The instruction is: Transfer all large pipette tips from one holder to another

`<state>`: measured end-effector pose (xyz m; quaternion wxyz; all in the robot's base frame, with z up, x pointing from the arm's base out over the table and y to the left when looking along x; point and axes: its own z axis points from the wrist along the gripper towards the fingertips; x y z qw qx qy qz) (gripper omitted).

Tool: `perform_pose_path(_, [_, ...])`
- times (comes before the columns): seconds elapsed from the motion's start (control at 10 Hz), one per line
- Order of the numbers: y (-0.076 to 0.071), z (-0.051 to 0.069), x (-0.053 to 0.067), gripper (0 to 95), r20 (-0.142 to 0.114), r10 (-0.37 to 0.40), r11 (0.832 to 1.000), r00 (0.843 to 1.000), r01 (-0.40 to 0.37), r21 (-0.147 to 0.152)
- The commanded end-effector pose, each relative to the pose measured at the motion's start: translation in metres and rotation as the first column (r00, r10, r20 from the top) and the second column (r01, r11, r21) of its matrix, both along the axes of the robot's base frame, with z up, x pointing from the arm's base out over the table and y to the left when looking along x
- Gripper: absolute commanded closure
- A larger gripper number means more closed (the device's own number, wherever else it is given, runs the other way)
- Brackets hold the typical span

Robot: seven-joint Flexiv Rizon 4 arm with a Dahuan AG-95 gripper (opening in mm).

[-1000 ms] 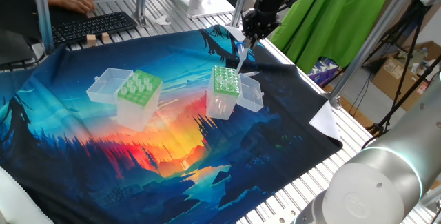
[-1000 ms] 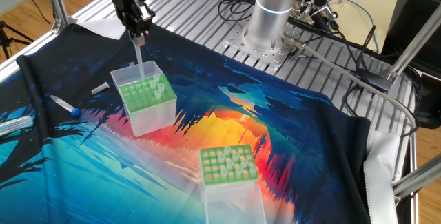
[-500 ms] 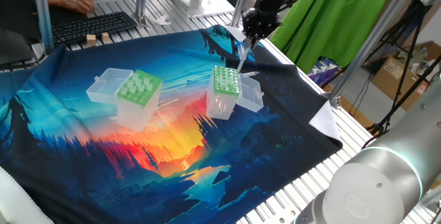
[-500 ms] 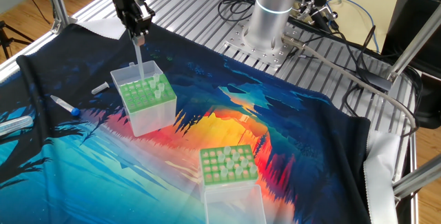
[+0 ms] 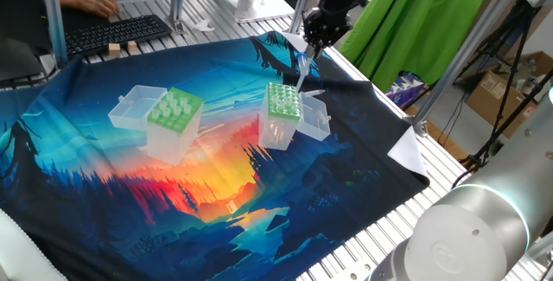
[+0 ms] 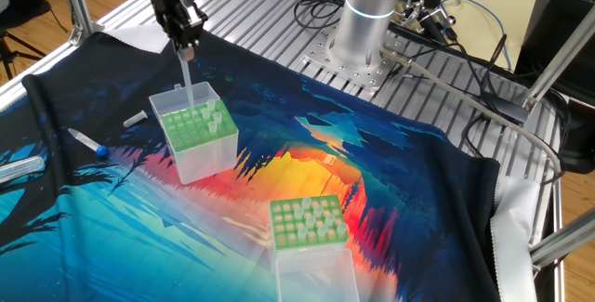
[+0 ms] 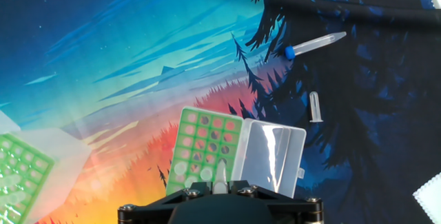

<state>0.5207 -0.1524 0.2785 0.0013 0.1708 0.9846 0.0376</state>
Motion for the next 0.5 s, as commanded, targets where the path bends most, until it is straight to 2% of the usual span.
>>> perform_pose_path(0.1, [-0.0004,0.0016,0.0025,95.0,-0.003,-0.010,1.000,1.000,0.010,-0.005])
perform_pose_path(0.5, [0.0020,-0.0033,0.0062,95.0,-0.002,-0.027,1.000,1.000,0.027,0.000])
